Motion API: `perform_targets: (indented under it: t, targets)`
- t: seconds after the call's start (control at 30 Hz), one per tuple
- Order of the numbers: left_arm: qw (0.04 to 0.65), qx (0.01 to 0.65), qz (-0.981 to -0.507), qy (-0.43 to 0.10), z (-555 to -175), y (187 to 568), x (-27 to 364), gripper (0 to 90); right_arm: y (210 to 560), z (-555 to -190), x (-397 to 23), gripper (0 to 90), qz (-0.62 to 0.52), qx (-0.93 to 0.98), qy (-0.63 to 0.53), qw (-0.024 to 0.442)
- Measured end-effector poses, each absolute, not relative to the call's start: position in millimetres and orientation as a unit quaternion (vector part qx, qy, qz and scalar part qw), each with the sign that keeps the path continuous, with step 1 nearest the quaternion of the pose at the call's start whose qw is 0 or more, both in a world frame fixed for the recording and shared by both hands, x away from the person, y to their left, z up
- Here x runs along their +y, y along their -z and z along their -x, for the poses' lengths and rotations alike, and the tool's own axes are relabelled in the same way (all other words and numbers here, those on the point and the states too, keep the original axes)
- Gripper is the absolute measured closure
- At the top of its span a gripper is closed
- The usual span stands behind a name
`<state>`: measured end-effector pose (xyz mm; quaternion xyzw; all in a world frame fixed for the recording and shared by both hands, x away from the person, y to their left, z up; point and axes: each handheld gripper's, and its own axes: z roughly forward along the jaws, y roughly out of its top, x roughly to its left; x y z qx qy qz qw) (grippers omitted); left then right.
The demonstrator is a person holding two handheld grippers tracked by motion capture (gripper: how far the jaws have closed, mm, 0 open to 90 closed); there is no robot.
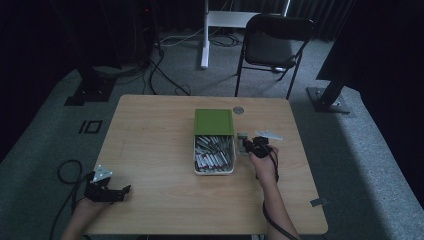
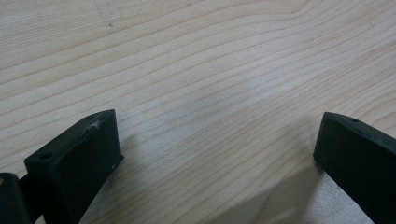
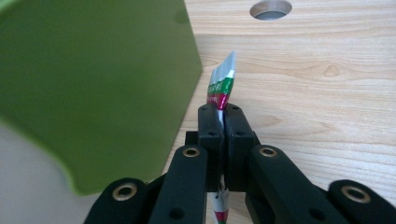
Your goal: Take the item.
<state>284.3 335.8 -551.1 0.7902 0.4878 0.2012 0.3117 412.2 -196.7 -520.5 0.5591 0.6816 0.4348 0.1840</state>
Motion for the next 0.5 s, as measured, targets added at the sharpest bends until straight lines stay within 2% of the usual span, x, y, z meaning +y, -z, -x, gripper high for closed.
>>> perform_targets:
  t: [0.23,0.43,0.47,0.5]
  targets:
    - [0.312,0.488,-0.79,-0.201,-284.3,551.1,335.8,1.4,523.5,-419.4,-203.0,85.1,-0.563,0.682,-0.427,0.187]
    - [0.312,0.488,-0.79,-0.201,-284.2,551.1,335.8,1.4,532.1,-428.5,-214.1,78.9,-0.572,0.686,-0.405,0.196]
    - [0.312,0.488,-0.79,-0.201,-284.3,551.1,335.8,1.4,537.1,-432.9,-220.1,73.0,-0.577,0.685,-0.397,0.2]
    - [0.312,0.488,-0.79,-0.201,-284.3,551.1,335.8,1.4,538.0,-434.0,-221.4,71.2,-0.577,0.686,-0.394,0.203]
